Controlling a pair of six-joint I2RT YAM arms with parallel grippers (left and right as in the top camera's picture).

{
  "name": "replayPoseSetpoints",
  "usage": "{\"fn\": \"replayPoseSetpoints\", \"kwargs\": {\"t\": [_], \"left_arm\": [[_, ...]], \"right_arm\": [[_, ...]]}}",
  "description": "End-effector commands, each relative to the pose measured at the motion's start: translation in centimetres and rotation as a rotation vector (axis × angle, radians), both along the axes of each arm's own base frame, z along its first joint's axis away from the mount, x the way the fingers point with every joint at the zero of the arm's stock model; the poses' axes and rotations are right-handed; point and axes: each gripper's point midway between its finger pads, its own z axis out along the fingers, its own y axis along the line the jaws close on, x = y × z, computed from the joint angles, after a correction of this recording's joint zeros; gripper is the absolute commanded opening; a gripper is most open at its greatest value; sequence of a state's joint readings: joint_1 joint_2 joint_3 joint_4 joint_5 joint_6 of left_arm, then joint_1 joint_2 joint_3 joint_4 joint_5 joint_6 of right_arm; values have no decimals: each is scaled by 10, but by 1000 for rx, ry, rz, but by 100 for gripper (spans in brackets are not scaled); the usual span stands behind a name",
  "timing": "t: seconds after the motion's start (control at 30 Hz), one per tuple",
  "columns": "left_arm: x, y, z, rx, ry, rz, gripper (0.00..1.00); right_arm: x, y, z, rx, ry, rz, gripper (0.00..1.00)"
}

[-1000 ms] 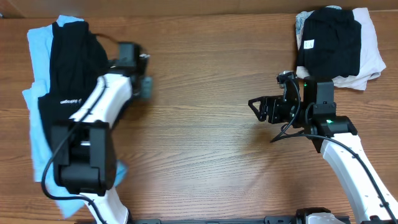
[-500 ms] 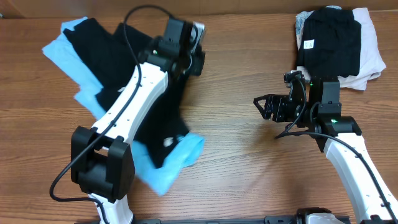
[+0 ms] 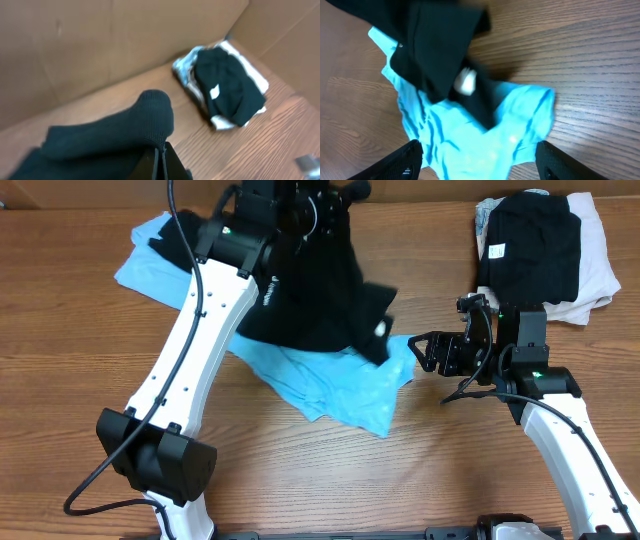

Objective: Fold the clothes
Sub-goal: 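Lift the black shirt with the left gripper and drag it toward table center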

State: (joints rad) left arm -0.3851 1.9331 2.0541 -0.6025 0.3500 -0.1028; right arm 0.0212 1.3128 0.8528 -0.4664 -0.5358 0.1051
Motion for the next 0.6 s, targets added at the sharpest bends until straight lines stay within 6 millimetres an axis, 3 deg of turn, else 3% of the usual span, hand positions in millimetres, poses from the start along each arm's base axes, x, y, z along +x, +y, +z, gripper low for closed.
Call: {"fn": "replayPoseSetpoints", "kwargs": {"t": [0.0,0.1,0.23,0.4,0.43,0.47,0.5,0.57], "left_arm": [[-8,-20,34,-82,-69,-83,4],[-7,-29,46,-105,-126,-100,4],[-1,-43,47,-111,-169,-100,4],[11,-66,7,-68,-145,-126,4],[15,-69,-4,-53,-132,-128,13],[17,-72,-17,-39,-112,-131,49],[19,-73,-33,-23,-76,-131,98],[20,-68,-58,14,-2,-117,100]], "right_arm": [[5,0,12,9,-29,-1,76],[5,0,12,9,-29,-1,76],[5,0,12,9,-29,-1,76],[5,0,12,9,-29,-1,75],[5,0,12,9,-29,-1,75],[5,0,12,9,-29,-1,75],[5,0,12,9,-29,-1,75],[5,0,12,9,-28,-2,75]]}}
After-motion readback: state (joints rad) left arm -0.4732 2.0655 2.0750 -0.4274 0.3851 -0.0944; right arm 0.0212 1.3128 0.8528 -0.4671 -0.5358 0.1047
